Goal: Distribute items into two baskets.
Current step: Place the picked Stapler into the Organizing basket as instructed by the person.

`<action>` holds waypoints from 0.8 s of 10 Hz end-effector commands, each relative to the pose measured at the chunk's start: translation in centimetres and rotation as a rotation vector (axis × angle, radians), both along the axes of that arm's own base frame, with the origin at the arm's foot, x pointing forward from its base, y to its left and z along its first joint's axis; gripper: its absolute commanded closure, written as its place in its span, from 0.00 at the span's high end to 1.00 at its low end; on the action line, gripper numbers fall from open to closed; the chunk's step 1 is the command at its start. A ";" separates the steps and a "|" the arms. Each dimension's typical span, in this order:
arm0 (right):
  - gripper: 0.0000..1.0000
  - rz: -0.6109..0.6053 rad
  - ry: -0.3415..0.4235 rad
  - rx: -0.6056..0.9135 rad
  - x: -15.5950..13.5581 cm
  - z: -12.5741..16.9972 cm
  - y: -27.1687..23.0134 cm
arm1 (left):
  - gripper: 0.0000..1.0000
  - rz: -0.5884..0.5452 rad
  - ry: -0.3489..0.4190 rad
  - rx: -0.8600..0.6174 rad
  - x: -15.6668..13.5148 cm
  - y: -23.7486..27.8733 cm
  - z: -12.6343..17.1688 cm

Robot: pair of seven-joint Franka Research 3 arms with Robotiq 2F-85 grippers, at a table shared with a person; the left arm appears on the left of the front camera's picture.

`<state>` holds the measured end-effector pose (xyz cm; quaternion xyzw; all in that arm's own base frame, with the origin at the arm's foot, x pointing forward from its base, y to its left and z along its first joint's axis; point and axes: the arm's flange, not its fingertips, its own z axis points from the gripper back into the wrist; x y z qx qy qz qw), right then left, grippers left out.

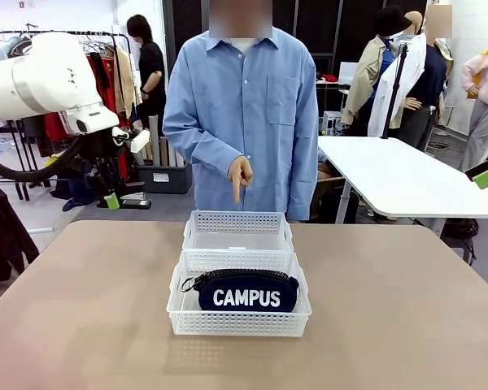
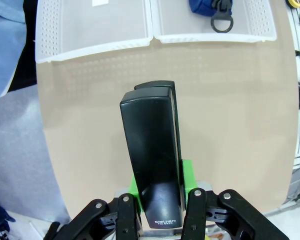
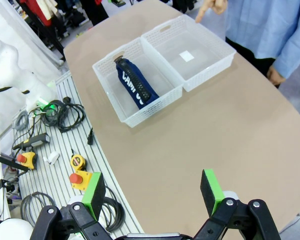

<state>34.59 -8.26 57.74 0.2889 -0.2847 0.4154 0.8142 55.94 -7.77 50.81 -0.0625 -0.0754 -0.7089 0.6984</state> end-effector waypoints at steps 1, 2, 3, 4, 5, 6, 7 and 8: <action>1.00 0.002 -0.005 0.010 0.0 0.2 0.2 | 0.00 0.004 -0.004 0.004 -0.2 0.2 0.2; 1.00 0.002 -0.005 0.010 0.0 0.2 0.2 | 0.00 0.004 -0.004 0.004 -0.2 0.2 0.2; 1.00 0.002 -0.005 0.010 0.0 0.2 0.2 | 0.00 0.004 -0.004 0.004 -0.2 0.2 0.2; 1.00 0.002 -0.005 0.010 0.0 0.2 0.2 | 0.00 0.004 -0.004 0.004 -0.2 0.2 0.2; 1.00 0.002 -0.005 0.010 0.0 0.2 0.2 | 0.00 0.004 -0.004 0.004 -0.2 0.2 0.2; 1.00 0.002 -0.005 0.010 0.0 0.2 0.2 | 0.00 0.004 -0.004 0.004 -0.2 0.2 0.2; 1.00 0.002 -0.005 0.010 0.0 0.2 0.2 | 0.00 0.004 -0.004 0.004 -0.2 0.2 0.2; 1.00 0.002 -0.005 0.010 0.0 0.2 0.2 | 0.00 0.004 -0.004 0.004 -0.2 0.2 0.2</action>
